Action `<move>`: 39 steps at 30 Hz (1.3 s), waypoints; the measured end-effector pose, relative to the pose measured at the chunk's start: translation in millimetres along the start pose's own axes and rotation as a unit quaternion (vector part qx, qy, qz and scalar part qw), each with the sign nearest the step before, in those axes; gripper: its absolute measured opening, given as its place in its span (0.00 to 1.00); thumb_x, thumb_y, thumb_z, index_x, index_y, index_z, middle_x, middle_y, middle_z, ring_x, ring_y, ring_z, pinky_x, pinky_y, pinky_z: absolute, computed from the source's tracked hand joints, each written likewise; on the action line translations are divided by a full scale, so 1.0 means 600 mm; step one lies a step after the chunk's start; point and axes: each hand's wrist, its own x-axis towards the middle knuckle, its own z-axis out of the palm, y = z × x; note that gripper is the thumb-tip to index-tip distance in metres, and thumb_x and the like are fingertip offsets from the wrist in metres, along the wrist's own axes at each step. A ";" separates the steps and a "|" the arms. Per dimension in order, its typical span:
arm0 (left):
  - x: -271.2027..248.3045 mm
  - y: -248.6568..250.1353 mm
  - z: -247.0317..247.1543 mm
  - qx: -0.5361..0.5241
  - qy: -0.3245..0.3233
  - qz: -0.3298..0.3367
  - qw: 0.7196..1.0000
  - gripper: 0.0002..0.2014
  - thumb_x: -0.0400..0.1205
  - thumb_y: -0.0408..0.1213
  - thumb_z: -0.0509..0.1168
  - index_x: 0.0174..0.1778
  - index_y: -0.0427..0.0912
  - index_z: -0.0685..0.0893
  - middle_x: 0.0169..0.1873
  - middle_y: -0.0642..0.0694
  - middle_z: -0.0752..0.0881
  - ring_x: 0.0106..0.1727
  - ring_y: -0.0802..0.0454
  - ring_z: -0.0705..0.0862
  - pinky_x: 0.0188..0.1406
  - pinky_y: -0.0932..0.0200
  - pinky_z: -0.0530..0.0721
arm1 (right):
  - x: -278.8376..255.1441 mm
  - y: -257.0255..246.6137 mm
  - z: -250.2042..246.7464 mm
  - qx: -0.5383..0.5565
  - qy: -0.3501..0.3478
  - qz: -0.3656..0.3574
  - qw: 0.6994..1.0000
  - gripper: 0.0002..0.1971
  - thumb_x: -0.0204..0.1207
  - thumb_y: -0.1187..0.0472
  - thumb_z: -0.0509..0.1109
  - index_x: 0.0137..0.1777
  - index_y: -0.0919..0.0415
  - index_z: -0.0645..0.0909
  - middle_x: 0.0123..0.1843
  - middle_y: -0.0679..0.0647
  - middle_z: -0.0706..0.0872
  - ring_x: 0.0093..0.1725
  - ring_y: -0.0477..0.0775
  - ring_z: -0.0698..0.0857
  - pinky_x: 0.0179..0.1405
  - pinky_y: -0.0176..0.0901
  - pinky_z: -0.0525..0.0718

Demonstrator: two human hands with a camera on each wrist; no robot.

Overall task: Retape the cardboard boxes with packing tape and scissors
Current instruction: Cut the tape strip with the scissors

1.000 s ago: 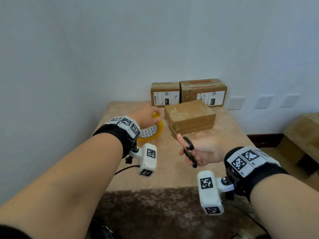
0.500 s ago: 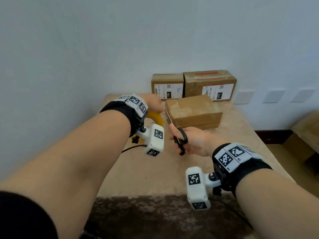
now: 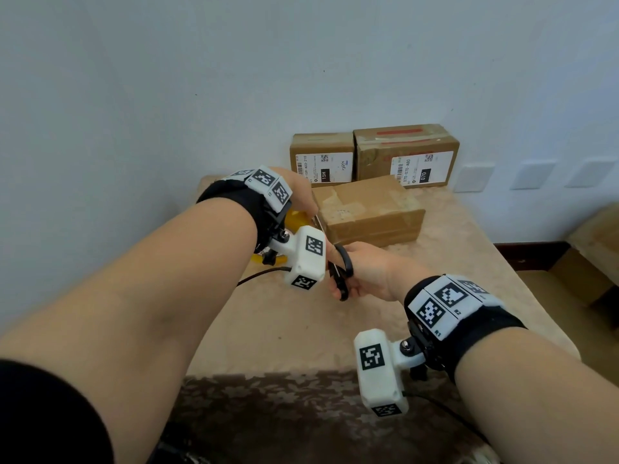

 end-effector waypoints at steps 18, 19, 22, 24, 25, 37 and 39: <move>-0.030 -0.028 0.031 -0.175 0.116 -0.045 0.977 0.17 0.77 0.42 0.72 0.60 0.41 0.85 0.57 0.42 0.85 0.58 0.44 0.82 0.48 0.55 0.77 | -0.012 -0.001 0.006 0.014 0.035 -0.037 0.999 0.30 0.72 0.33 0.65 0.48 0.64 0.81 0.24 0.51 0.78 0.22 0.49 0.76 0.32 0.42 0.73; -0.035 -0.027 0.031 -0.170 0.120 -0.041 0.977 0.17 0.77 0.43 0.71 0.61 0.41 0.85 0.57 0.42 0.85 0.59 0.44 0.82 0.47 0.55 0.76 | -0.012 -0.001 0.006 0.015 0.035 -0.039 0.999 0.30 0.73 0.33 0.65 0.47 0.64 0.80 0.24 0.51 0.78 0.22 0.49 0.75 0.31 0.41 0.73; -0.046 -0.023 0.031 -0.151 0.124 -0.033 0.980 0.18 0.79 0.44 0.70 0.62 0.41 0.85 0.59 0.42 0.84 0.60 0.45 0.81 0.50 0.55 0.77 | -0.013 -0.001 0.005 0.022 0.040 -0.043 0.998 0.28 0.73 0.35 0.67 0.47 0.66 0.80 0.24 0.52 0.77 0.20 0.48 0.74 0.26 0.37 0.73; -0.051 -0.022 0.033 -0.148 0.130 -0.023 0.980 0.17 0.80 0.44 0.68 0.62 0.40 0.85 0.59 0.41 0.84 0.60 0.45 0.81 0.51 0.55 0.77 | -0.013 0.000 0.003 0.023 0.043 -0.047 0.998 0.27 0.73 0.36 0.67 0.45 0.66 0.80 0.23 0.51 0.76 0.19 0.47 0.73 0.24 0.36 0.72; -0.052 -0.023 0.035 -0.155 0.132 -0.019 0.979 0.16 0.80 0.43 0.68 0.61 0.40 0.86 0.59 0.41 0.84 0.58 0.45 0.81 0.50 0.56 0.77 | -0.013 0.001 0.003 0.023 0.042 -0.048 0.998 0.28 0.73 0.36 0.67 0.45 0.65 0.80 0.22 0.51 0.76 0.19 0.47 0.73 0.24 0.37 0.72; -0.056 -0.043 0.050 -0.219 0.164 0.021 0.962 0.09 0.78 0.36 0.67 0.49 0.39 0.91 0.44 0.44 0.87 0.43 0.52 0.79 0.33 0.64 0.74 | -0.010 0.008 0.000 0.054 0.044 -0.042 0.997 0.27 0.73 0.36 0.66 0.42 0.65 0.78 0.21 0.51 0.75 0.19 0.47 0.72 0.21 0.35 0.72; -0.057 -0.047 0.050 -0.231 0.166 0.025 0.958 0.08 0.78 0.35 0.67 0.48 0.39 0.90 0.41 0.46 0.85 0.42 0.52 0.79 0.33 0.64 0.74 | -0.014 0.010 -0.012 0.008 0.026 -0.023 0.999 0.32 0.66 0.32 0.67 0.43 0.65 0.79 0.23 0.53 0.77 0.20 0.49 0.74 0.21 0.35 0.73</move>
